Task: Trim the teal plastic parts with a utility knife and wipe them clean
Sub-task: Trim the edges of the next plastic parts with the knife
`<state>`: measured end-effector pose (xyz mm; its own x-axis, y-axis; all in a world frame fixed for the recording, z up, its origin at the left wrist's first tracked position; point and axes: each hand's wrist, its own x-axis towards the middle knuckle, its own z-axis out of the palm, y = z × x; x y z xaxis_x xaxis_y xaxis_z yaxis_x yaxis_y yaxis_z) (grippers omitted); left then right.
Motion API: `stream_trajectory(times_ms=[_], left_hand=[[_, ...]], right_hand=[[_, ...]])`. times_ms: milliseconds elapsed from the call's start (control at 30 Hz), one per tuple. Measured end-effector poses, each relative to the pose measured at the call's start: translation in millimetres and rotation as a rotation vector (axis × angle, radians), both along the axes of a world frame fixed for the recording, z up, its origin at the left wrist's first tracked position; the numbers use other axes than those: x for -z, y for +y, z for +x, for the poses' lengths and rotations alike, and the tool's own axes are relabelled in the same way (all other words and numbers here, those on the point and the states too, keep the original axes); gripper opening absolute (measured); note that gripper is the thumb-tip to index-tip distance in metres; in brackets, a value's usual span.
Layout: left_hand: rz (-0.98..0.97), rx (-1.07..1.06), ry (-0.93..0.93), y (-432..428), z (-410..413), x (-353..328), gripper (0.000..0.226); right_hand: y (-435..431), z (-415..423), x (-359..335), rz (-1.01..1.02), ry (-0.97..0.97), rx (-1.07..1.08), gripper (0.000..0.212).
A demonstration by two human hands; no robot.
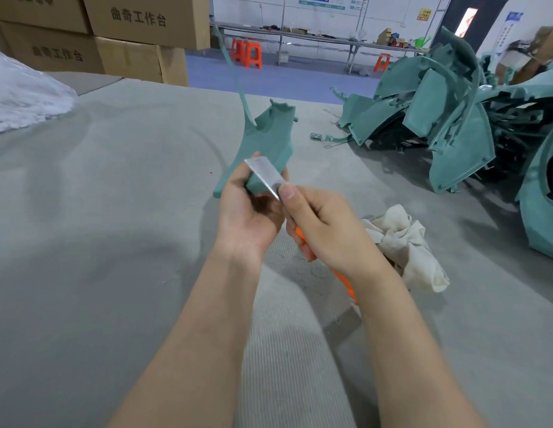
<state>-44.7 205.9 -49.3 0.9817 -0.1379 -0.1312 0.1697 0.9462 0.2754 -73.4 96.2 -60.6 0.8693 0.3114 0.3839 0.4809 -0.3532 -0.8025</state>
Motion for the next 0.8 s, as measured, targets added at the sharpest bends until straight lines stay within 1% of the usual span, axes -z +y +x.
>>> stream_trajectory(times_ms=[67, 133, 233, 300, 400, 500, 633, 800], left_hand=[[-0.036, -0.005, 0.011, 2.7, 1.5, 1.7, 0.013], [-0.010, -0.020, 0.010, 7.0, 3.9, 4.2, 0.011], [0.002, 0.080, -0.039, 14.4, 3.8, 6.8, 0.007], [-0.001, 0.153, -0.062, 16.6, 1.8, 8.9, 0.014], [0.057, 0.218, -0.069, 15.7, -0.1, 10.9, 0.018], [0.121, 0.296, -0.073, 16.0, -1.5, 11.6, 0.024], [0.128, 0.380, -0.088, 18.5, -1.9, 12.4, 0.025], [0.135, 0.428, -0.091, 17.1, -0.8, 12.5, 0.023]], right_hand=[[1.9, -1.6, -0.2, -0.006, 0.021, -0.041, 0.043], [1.4, -2.8, -2.6, 0.065, 0.056, -0.037, 0.043], [-7.1, -0.5, -8.4, 0.198, 0.013, 0.116, 0.044], [-15.7, 2.6, -11.4, 0.273, -0.029, 0.247, 0.039], [-25.0, 5.1, -12.5, 0.366, -0.053, 0.357, 0.038], [-26.8, 5.0, -10.4, 0.369, -0.075, 0.392, 0.044], [-27.0, 4.7, -9.9, 0.395, -0.065, 0.382, 0.048], [-25.2, 5.6, -6.1, 0.279, -0.166, 0.371, 0.048]])
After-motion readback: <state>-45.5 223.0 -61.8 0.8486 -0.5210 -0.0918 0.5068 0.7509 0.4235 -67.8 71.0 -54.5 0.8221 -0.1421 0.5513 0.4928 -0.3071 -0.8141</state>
